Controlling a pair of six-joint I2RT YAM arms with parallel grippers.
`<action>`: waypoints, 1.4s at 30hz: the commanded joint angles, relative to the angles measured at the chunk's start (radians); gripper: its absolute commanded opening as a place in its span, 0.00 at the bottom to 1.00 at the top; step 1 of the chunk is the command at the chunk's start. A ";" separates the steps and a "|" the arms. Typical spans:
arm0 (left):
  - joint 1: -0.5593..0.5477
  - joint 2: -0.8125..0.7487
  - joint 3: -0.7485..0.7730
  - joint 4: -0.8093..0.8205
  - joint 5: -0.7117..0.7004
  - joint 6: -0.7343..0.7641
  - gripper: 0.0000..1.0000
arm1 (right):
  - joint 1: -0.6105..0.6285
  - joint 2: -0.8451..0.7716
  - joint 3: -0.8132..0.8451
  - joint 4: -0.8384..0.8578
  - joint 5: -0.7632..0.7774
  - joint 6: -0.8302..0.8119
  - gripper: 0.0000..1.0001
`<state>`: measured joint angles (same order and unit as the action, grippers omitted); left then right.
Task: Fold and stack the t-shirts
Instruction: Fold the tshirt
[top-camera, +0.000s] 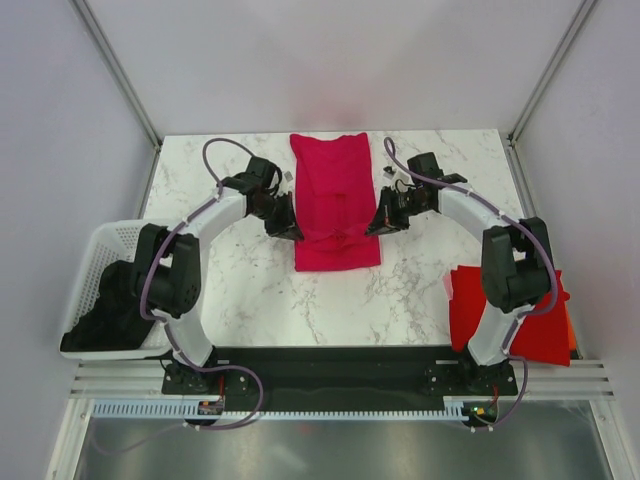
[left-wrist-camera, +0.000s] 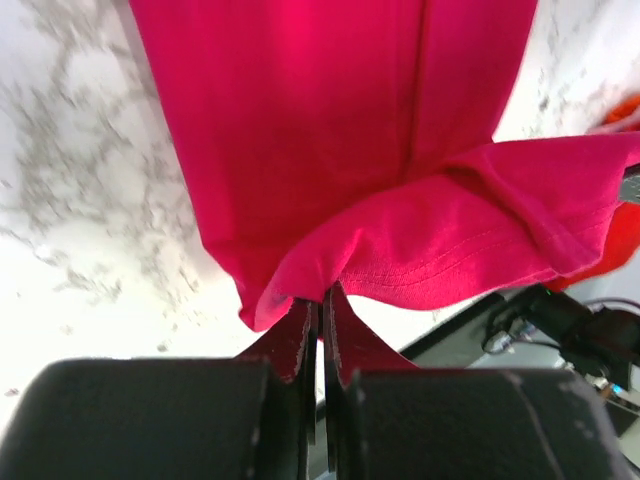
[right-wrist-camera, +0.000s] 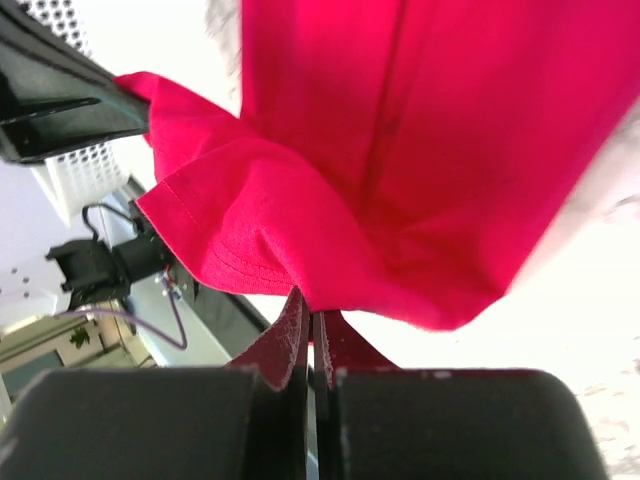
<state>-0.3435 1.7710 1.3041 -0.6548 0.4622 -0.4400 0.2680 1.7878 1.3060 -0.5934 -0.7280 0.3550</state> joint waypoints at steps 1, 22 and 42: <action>0.005 0.047 0.095 0.041 -0.059 0.057 0.02 | -0.024 0.062 0.076 0.047 0.025 -0.027 0.00; 0.014 0.409 0.458 0.083 -0.224 0.181 0.02 | -0.056 0.478 0.490 0.069 0.085 -0.099 0.00; 0.026 0.084 0.417 0.005 -0.414 0.293 0.80 | -0.131 0.192 0.377 0.092 0.078 -0.136 0.52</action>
<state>-0.3321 2.0563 1.7267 -0.6277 0.0467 -0.2104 0.1806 2.1517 1.7271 -0.5110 -0.6456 0.2234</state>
